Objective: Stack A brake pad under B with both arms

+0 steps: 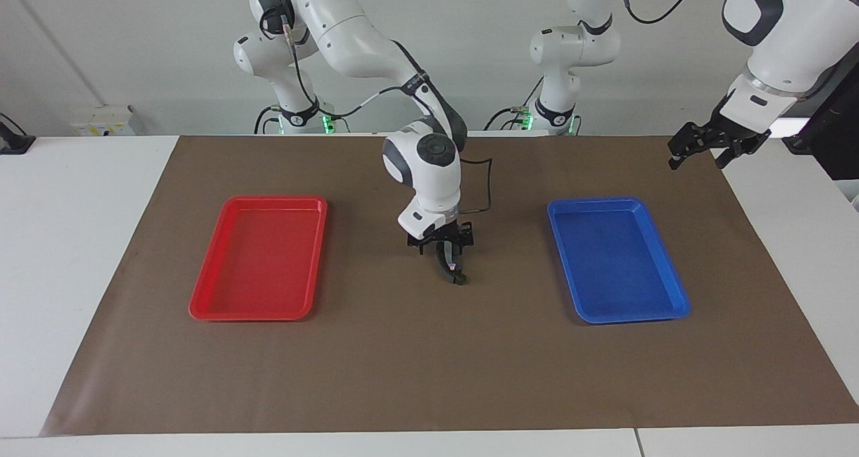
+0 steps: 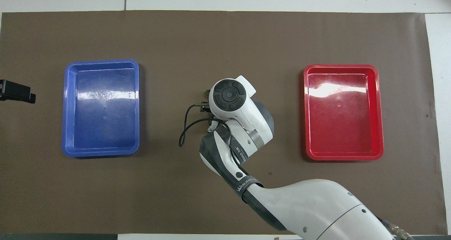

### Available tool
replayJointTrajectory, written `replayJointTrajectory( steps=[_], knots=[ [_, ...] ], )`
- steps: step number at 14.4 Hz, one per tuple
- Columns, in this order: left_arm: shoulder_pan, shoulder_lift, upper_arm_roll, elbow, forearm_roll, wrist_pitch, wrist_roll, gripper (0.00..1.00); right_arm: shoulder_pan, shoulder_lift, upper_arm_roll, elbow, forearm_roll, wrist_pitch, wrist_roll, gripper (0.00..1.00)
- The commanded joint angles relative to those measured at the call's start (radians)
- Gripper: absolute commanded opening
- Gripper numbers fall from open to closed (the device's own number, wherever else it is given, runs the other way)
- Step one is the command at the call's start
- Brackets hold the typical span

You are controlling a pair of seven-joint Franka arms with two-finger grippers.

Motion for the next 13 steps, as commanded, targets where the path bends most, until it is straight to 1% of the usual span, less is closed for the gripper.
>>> replayJointTrajectory(
  steps=[1, 4, 8, 10, 11, 13],
  knots=[
    [-0.009, -0.029, 0.001, -0.032, 0.020, 0.019, 0.008, 1.00, -0.111, -0.137, 0.006, -0.031, -0.056, -0.083, 0.009, 1.00],
    [-0.009, -0.029, 0.001, -0.032, 0.020, 0.019, 0.009, 1.00, -0.237, -0.246, 0.006, -0.031, -0.060, -0.201, -0.094, 1.00],
    [-0.014, -0.029, 0.001, -0.032, 0.020, 0.027, 0.012, 1.00, -0.358, -0.352, 0.004, -0.029, -0.061, -0.377, -0.232, 1.00],
    [-0.023, -0.029, 0.001, -0.032, 0.020, 0.027, 0.011, 1.00, -0.438, -0.420, 0.006, -0.029, -0.061, -0.451, -0.307, 1.00],
    [-0.023, -0.029, 0.001, -0.031, 0.020, 0.030, 0.012, 1.00, -0.469, -0.454, 0.006, -0.029, -0.061, -0.484, -0.336, 1.00],
    [-0.023, -0.029, 0.001, -0.031, 0.020, 0.030, 0.012, 1.00, -0.527, -0.500, 0.006, -0.026, -0.061, -0.512, -0.359, 1.00]
  ],
)
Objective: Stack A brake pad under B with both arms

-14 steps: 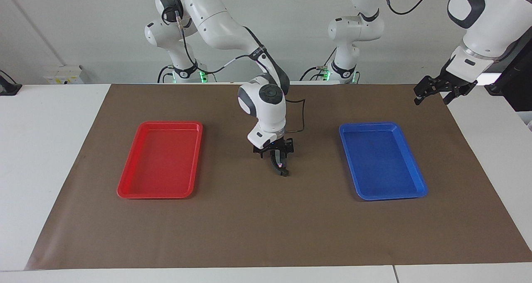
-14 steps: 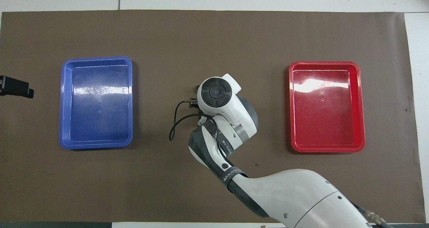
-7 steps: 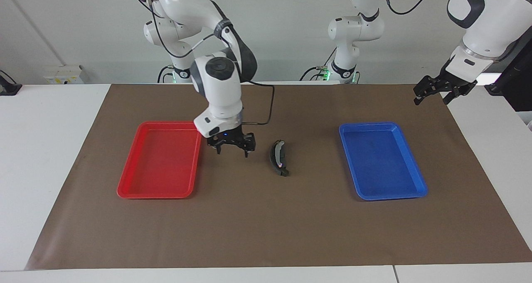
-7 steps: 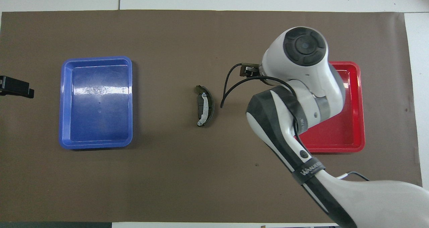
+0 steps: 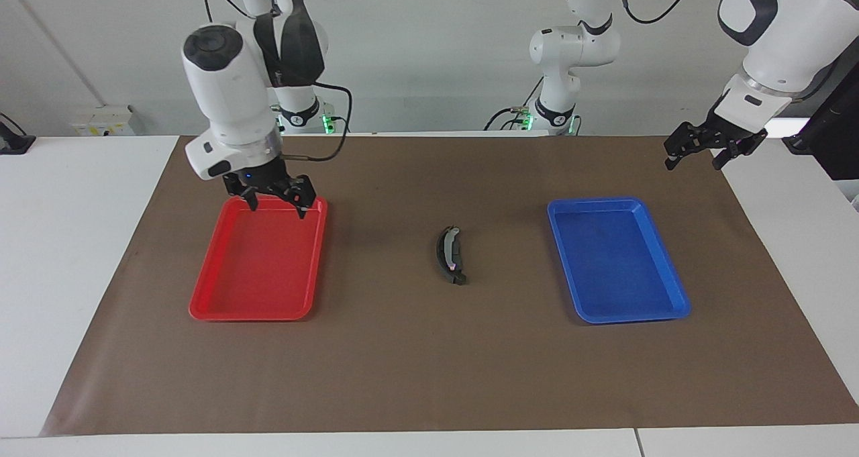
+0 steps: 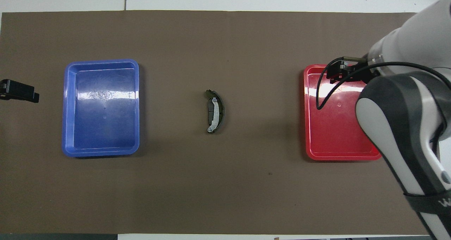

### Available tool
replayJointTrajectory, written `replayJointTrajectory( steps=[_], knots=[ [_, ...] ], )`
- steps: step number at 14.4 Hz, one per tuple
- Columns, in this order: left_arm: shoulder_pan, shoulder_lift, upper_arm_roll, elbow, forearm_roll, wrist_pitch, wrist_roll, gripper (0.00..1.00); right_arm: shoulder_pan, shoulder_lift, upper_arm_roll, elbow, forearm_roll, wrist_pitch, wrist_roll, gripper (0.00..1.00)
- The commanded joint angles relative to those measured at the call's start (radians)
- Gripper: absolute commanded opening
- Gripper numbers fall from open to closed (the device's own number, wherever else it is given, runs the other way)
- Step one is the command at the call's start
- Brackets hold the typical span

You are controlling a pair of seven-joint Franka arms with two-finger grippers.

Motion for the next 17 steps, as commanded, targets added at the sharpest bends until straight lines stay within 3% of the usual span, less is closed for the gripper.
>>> replayJointTrajectory(
  steps=[1, 6, 11, 17],
  knots=[
    [-0.010, -0.028, 0.004, -0.031, 0.020, 0.024, 0.008, 1.00, -0.074, -0.088, 0.014, -0.025, -0.009, -0.040, -0.044, 1.00],
    [-0.010, -0.028, 0.004, -0.031, 0.020, 0.024, 0.008, 1.00, -0.185, -0.138, 0.019, 0.022, 0.008, -0.221, -0.194, 1.00],
    [-0.008, -0.028, 0.006, -0.031, 0.020, 0.023, 0.005, 1.00, -0.217, -0.105, 0.016, 0.095, 0.020, -0.279, -0.273, 1.00],
    [-0.010, -0.028, 0.004, -0.031, 0.020, 0.018, 0.005, 1.00, -0.239, -0.103, 0.049, 0.101, 0.011, -0.288, -0.273, 1.00]
  ],
)
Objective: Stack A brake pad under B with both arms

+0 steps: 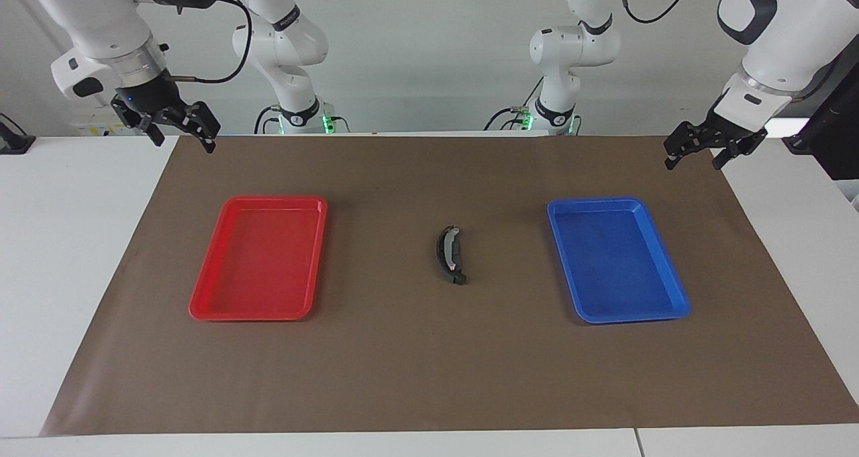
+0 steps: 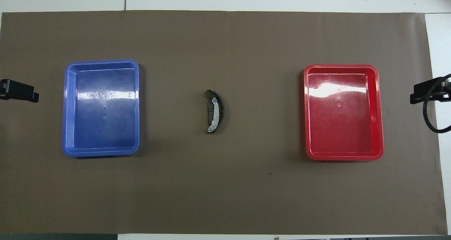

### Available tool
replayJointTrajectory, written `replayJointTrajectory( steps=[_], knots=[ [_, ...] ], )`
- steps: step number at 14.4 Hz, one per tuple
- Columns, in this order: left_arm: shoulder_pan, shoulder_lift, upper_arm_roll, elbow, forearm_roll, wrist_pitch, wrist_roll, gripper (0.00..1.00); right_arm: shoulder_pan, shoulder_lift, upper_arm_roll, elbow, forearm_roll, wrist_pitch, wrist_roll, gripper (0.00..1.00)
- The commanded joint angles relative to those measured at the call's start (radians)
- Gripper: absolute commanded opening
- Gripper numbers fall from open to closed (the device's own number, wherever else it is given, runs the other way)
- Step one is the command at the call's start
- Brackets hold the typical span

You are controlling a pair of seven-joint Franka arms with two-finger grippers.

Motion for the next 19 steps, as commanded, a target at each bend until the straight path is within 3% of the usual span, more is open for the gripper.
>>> replayJointTrajectory(
  steps=[1, 19],
  knots=[
    [-0.009, -0.027, 0.006, -0.031, 0.020, 0.016, 0.005, 1.00, -0.017, 0.014, 0.021, 0.031, -0.001, -0.028, -0.023, 1.00],
    [-0.007, -0.027, 0.006, -0.031, 0.020, 0.015, 0.003, 1.00, 0.015, 0.006, 0.030, 0.014, 0.014, 0.013, -0.026, 1.00]
  ],
)
